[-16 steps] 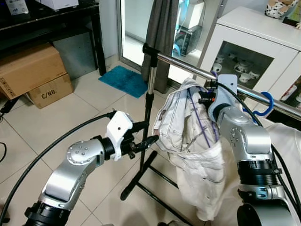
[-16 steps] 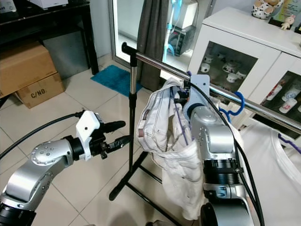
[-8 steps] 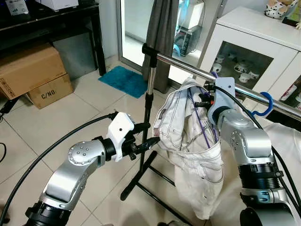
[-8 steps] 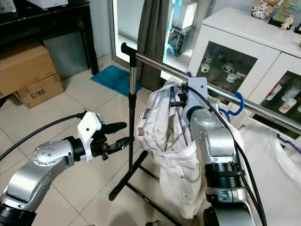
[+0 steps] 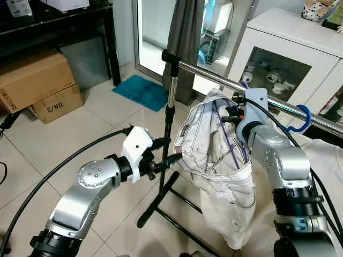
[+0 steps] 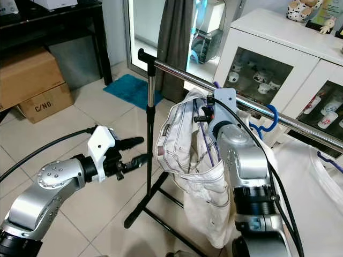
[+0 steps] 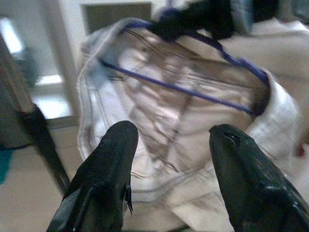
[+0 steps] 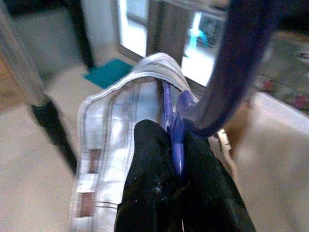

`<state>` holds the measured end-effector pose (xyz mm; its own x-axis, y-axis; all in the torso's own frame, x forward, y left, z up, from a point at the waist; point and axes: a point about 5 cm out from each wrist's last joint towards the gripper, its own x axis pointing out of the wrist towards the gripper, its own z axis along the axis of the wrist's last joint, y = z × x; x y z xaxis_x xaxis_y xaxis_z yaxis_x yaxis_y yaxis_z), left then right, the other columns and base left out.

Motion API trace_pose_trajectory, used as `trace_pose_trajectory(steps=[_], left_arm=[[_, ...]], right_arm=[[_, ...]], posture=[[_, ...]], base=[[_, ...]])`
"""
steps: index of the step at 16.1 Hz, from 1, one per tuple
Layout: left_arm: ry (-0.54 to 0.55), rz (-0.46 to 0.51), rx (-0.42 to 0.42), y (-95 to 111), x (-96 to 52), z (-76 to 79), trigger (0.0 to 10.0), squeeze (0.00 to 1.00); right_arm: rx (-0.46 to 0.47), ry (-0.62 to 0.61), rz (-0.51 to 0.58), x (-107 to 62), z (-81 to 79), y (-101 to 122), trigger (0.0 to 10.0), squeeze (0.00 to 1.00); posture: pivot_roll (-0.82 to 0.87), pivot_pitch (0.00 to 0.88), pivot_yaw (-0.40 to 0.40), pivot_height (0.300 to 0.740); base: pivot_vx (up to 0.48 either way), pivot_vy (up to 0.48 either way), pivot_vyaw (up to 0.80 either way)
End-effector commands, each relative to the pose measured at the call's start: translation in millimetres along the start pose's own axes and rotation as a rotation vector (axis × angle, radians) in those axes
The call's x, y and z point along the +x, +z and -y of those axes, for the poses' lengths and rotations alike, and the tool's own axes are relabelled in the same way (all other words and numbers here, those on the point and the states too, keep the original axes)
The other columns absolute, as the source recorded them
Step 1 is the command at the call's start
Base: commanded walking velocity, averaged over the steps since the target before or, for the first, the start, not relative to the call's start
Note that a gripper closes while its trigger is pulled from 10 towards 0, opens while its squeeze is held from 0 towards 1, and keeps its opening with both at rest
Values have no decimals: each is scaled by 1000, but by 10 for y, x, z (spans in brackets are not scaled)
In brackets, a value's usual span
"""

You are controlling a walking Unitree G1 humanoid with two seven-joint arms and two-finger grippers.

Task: Hang hanger

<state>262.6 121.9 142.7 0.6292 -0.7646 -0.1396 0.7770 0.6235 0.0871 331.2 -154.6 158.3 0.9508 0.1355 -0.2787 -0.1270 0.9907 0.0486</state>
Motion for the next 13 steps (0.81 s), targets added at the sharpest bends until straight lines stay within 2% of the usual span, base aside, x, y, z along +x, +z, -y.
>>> trace_pose_trajectory(steps=[1, 2, 3, 5, 7, 9, 11, 13], left_arm=[[50, 12, 22, 41, -13, -70, 10000, 0], [134, 25, 7, 69, -45, -163, 10000, 0], [169, 33, -5, 81, -69, -195, 10000, 0], [208, 41, -19, 75, -105, -193, 10000, 0], [224, 39, -21, 39, -118, -136, 10000, 0], [252, 5, -1, -24, -134, -115, 10000, 0], [281, 3, -2, -49, -156, -118, 10000, 0], [300, 8, -17, -62, -181, -110, 10000, 0]], right_arm=[[19, 20, 72, -44, 10, 126, 0, 0], [8, 44, 89, -140, 15, 163, 0, 0], [-19, 51, 89, -203, 22, 172, 0, 0], [-84, 63, 82, -313, 8, 170, 0, 0], [-35, 78, 110, -403, -77, 154, 0, 0], [-14, 42, 58, -462, -136, 0, 0, 0], [8, 103, 42, -493, -259, -113, 0, 0], [85, 73, -2, -475, -255, -288, 0, 0]], posture=[[-26, 0, -99, 740], [-19, 0, -100, 740], [-20, 0, -93, 740], [-23, 0, -84, 740], [-27, 3, -79, 740], [-25, 12, -77, 740], [-26, 14, -77, 740], [-21, 23, -81, 740]], base=[[0, 0, 0], [0, 0, 0], [0, 0, 0], [0, 0, 0], [0, 0, 0], [0, 0, 0], [0, 0, 0], [0, 0, 0]])
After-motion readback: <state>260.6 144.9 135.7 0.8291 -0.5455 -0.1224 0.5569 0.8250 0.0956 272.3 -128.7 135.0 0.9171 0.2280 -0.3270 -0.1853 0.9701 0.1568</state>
